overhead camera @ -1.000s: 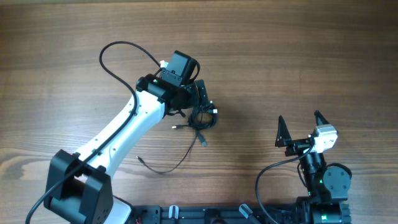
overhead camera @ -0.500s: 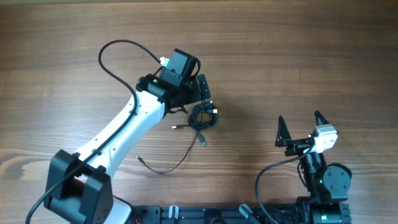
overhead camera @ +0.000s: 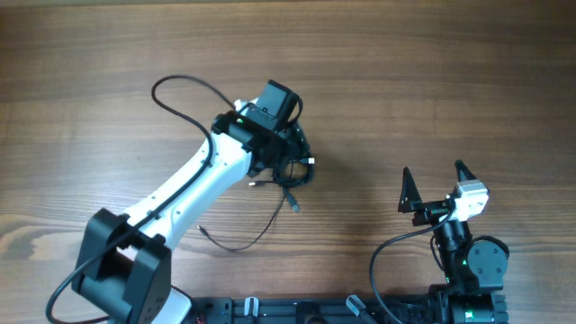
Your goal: Untangle cables
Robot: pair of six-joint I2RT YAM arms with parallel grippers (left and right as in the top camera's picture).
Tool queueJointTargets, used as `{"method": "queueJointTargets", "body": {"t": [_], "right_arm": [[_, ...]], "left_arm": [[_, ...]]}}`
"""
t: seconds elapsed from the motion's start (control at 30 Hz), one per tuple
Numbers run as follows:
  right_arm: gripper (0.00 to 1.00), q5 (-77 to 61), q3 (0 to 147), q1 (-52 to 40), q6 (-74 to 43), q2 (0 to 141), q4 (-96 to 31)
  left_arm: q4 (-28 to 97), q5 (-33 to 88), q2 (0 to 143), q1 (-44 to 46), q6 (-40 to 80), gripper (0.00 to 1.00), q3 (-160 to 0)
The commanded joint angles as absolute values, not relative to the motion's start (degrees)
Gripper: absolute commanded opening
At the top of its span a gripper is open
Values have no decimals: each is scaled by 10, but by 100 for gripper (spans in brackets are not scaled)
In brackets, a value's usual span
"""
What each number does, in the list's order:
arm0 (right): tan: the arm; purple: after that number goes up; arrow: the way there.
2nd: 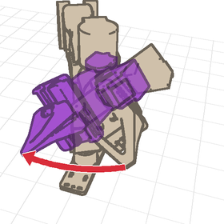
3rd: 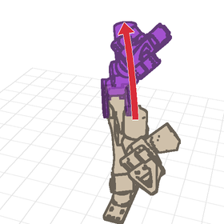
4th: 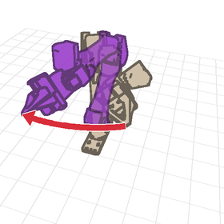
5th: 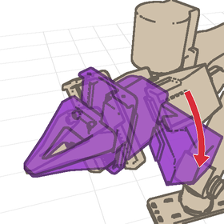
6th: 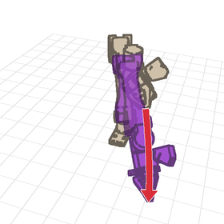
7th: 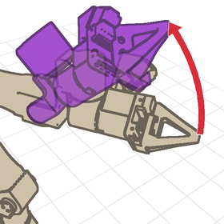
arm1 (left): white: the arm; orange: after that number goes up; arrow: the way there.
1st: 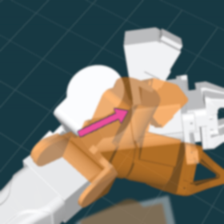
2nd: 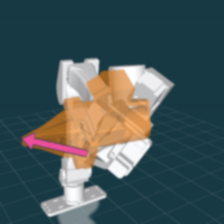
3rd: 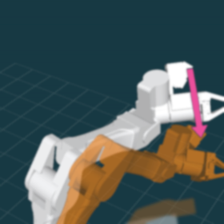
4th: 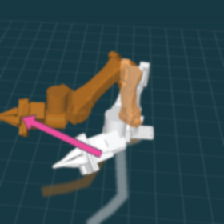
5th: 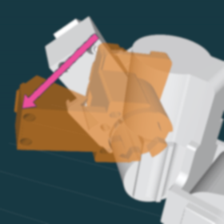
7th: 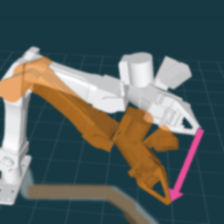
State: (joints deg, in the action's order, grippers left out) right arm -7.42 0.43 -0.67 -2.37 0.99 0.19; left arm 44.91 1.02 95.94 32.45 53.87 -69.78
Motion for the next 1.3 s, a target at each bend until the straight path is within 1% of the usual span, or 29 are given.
{"method": "queueJointTargets", "body": {"t": [0.0, 0.03, 0.07, 0.13, 0.17, 0.23, 0.3, 0.4, 0.57, 0.7, 0.8, 0.83, 0.87, 0.9, 0.97, 1.0, 1.03, 1.07, 1.1, 1.17, 1.27], "right_arm": [[100, -64, 3, -8, -31, 4, 3], [100, -64, 3, -8, -31, 4, 3], [99, -64, 3, -8, -31, 4, 3], [100, -64, 3, -8, -31, 4, 3], [100, -64, 3, -8, -31, 4, 3], [100, -64, 3, -8, -31, 4, 3], [100, -64, 3, -8, -31, 4, 3], [100, -64, 3, -8, -31, 4, 3], [100, -64, 3, -8, -31, 4, 3], [100, -64, 3, -8, -31, 4, 3], [100, -64, 3, -8, -31, 4, 3], [100, -64, 3, -8, -31, 4, 3], [100, -64, 3, -8, -31, 4, 3], [100, -64, 3, -8, -31, 4, 3], [100, -64, 3, -8, -31, 4, 3], [100, -64, 3, -8, -31, 4, 3], [100, -64, 3, -8, -31, 4, 3], [100, -64, 3, -8, -31, 4, 3], [100, -64, 3, -8, -31, 4, 3], [100, -64, 3, -8, -31, 4, 3], [100, -64, 3, -8, -31, 4, 3]], "left_arm": [[458, 10, 974, 334, 669, 81, -693], [452, -3, 977, 336, 661, 75, -693], [447, -27, 979, 338, 620, 69, -693], [443, -85, 982, 338, 491, 57, -693], [446, -109, 984, 338, 366, 56, -693], [449, -110, 985, 338, 273, 64, -693], [449, -107, 988, 338, 217, 66, -693], [440, -66, 1004, 338, 154, 64, -693], [433, -56, 1050, 338, 150, 63, -693], [415, -48, 1083, 338, 150, 64, -693], [391, 15, 1106, 338, 150, 63, -693], [385, 30, 1113, 338, 150, 61, -693], [380, 32, 1119, 338, 155, 51, -693], [377, 32, 1126, 338, 155, 47, -693], [371, 32, 1138, 338, 174, 44, -693], [368, 31, 1142, 338, 186, 38, -693], [368, 28, 1144, 338, 203, 26, -693], [368, 27, 1144, 338, 218, 9, -693], [368, 27, 1142, 338, 220, 4, -694], [380, 18, 1127, 332, 223, 4, -697], [422, -23, 1084, 316, 297, 4, -709]]}}
